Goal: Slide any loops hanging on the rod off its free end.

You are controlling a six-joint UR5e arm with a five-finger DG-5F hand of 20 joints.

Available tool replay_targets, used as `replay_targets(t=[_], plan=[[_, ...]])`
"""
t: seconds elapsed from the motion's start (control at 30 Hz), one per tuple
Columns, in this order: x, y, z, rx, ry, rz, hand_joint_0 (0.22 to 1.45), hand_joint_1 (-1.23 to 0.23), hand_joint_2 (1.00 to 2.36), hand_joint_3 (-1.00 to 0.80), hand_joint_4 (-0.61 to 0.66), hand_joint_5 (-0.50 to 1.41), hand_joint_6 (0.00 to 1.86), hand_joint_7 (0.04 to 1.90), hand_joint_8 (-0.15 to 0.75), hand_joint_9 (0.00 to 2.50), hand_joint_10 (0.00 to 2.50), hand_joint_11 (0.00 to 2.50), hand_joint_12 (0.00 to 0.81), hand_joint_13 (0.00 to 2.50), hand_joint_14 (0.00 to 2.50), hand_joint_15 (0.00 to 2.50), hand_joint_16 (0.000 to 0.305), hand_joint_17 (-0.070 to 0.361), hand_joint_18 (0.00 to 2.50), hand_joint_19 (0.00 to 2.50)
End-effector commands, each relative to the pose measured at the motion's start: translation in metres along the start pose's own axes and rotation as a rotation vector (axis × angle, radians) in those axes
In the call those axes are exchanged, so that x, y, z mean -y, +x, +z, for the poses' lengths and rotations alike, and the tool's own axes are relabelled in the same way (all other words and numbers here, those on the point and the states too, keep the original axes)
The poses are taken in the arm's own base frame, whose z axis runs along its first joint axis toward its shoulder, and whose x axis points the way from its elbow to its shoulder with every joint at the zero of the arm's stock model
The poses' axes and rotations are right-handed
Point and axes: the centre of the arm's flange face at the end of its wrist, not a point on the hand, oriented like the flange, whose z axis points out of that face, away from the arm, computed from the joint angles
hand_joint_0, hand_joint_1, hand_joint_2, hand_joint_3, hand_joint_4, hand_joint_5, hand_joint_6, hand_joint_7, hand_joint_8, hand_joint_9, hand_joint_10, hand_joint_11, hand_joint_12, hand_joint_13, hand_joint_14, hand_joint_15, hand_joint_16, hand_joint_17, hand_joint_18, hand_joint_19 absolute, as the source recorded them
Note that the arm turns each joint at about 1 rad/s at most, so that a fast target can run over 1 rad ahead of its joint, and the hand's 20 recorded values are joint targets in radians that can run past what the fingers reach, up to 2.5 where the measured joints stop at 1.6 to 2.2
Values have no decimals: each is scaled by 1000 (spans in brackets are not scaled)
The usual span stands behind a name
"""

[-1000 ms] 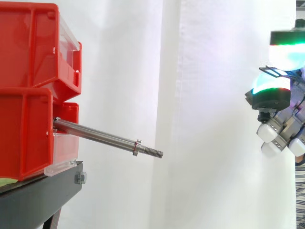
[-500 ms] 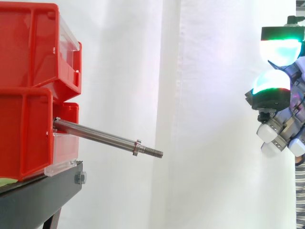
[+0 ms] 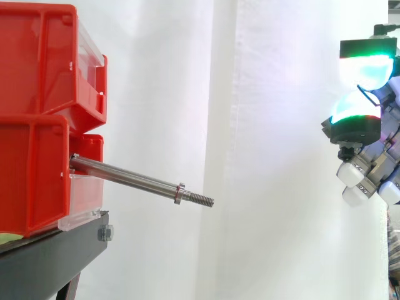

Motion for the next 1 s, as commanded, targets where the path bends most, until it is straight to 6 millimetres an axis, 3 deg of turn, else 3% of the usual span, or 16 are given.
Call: replay_targets(t=[0.0, 0.5, 0.97], plan=[[-1, 0, 0, 0, -1, 1, 630, -685, 1013, -365, 104, -176, 792, 1198, 200, 540, 2, 90, 222, 427, 0, 13, 30, 67, 409, 263], [5, 2, -5, 4, 51, 203, 596, -679, 1024, -125, 84, -160, 857, 1264, 254, 683, 5, 139, 256, 517, 0, 17, 34, 76, 543, 260], [6, 2, -7, 5, 66, 210, 632, -749, 1021, -95, 8, -171, 878, 1336, 247, 702, 7, 212, 266, 546, 0, 49, 35, 78, 569, 264]])
